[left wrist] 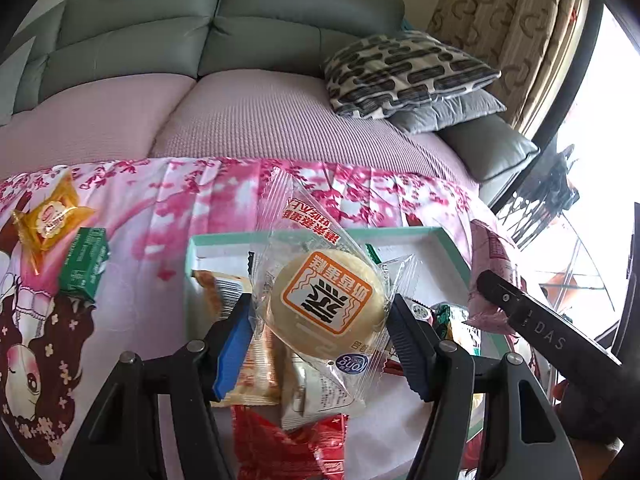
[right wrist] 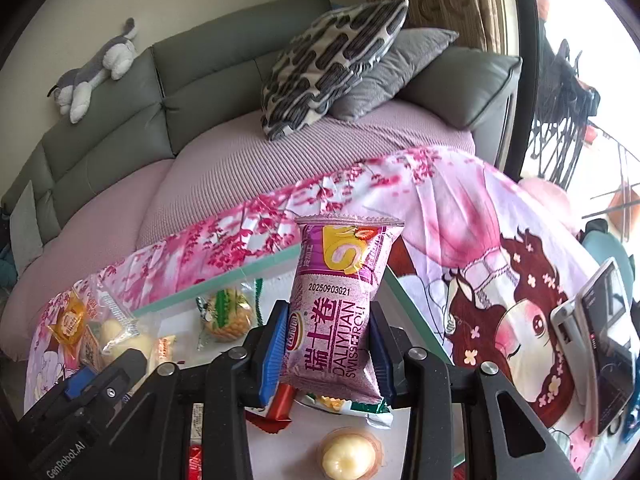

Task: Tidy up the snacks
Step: 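Carry the swiss roll bag and bun packet over the tray and open both grippers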

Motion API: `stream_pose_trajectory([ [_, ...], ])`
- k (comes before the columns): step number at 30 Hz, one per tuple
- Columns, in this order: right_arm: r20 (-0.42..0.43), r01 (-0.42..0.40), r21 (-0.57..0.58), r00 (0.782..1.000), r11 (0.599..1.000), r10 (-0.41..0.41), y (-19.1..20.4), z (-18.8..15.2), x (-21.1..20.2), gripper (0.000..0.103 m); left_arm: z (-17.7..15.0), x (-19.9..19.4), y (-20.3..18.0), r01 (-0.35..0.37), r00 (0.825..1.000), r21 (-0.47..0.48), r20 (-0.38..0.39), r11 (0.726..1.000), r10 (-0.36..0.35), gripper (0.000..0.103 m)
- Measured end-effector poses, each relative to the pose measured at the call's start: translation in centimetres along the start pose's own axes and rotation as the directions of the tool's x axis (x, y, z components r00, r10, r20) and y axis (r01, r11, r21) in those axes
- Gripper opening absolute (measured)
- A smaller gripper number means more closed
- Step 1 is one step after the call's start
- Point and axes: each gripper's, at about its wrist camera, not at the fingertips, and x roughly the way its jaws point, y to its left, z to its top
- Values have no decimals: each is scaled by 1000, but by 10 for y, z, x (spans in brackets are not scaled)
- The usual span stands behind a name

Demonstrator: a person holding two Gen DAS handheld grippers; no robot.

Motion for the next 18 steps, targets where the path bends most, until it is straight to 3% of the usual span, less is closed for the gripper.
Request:
stream_pose_trajectory([
  [16, -33, -7, -25, 999, 1000, 6, 5, -4, 15, 41, -1, 13, -9, -9, 1000, 11, -5, 1000, 9, 68],
  [18, -36, -5, -26, 999, 1000, 5, 5, -4, 15, 41, -1, 14, -8, -11, 1000, 6, -4, 1000, 11, 72],
])
